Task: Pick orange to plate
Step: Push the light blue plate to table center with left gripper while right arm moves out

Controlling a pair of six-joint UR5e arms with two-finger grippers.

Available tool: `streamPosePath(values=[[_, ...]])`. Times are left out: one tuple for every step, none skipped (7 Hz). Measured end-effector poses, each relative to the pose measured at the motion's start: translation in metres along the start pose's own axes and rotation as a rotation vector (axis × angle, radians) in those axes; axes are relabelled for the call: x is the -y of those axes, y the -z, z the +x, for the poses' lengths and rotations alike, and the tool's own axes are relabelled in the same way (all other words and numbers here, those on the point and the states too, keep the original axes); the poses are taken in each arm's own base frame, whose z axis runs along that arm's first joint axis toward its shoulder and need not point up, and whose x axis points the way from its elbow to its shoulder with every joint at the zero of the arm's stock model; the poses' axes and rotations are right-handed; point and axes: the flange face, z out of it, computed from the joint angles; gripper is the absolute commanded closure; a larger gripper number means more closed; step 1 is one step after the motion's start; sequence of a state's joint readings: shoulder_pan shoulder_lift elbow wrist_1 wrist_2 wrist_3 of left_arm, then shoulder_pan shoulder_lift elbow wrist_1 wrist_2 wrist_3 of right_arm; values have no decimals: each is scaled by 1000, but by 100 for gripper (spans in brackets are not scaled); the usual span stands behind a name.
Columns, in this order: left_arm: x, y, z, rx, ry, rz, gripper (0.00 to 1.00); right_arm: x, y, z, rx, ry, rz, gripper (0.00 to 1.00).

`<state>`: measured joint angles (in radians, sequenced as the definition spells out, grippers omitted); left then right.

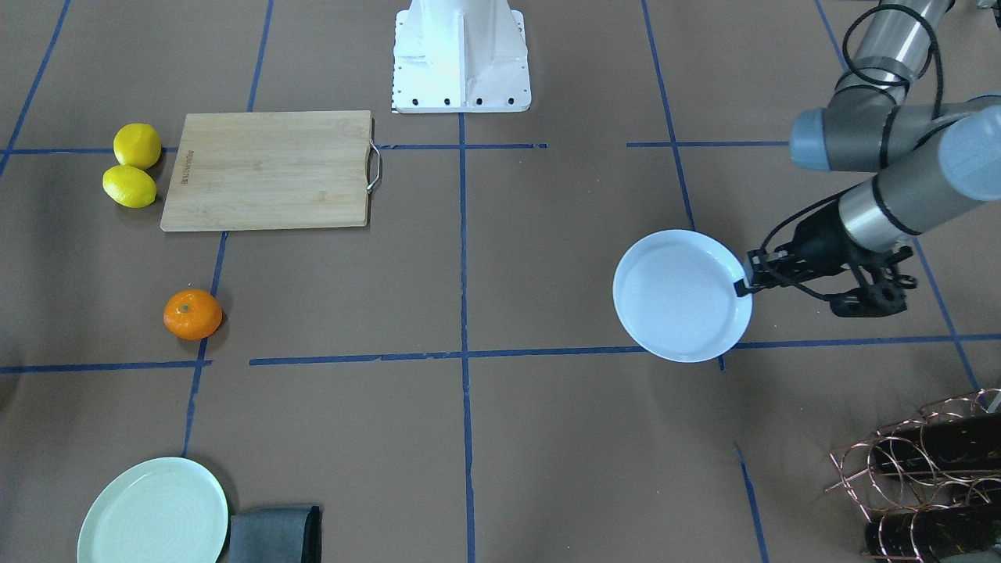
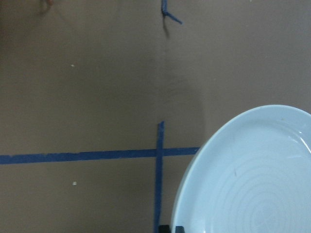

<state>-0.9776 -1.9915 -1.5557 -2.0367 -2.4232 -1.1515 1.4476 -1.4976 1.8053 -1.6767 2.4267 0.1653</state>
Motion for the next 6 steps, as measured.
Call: streamPosePath(values=[[-25,-37,54,-1,49,-5,100,4,-3,-12,3,-19,-5,0],[-53,-71,96,-8,86,3,100,10,-7,-34,9,-49,-11,0],[-74,-97,124,-23,122,17,100,14,-11,-55,16,-73,-17,0],[-85,-118,143,-39,154,39,100,19,-12,-72,22,-93,-18,0],[-91,-137,159,-51,177,67,100,23,-12,-92,30,-114,-16,0],[-96,-151,170,-59,195,86,100,25,-13,-112,38,-131,-18,0]])
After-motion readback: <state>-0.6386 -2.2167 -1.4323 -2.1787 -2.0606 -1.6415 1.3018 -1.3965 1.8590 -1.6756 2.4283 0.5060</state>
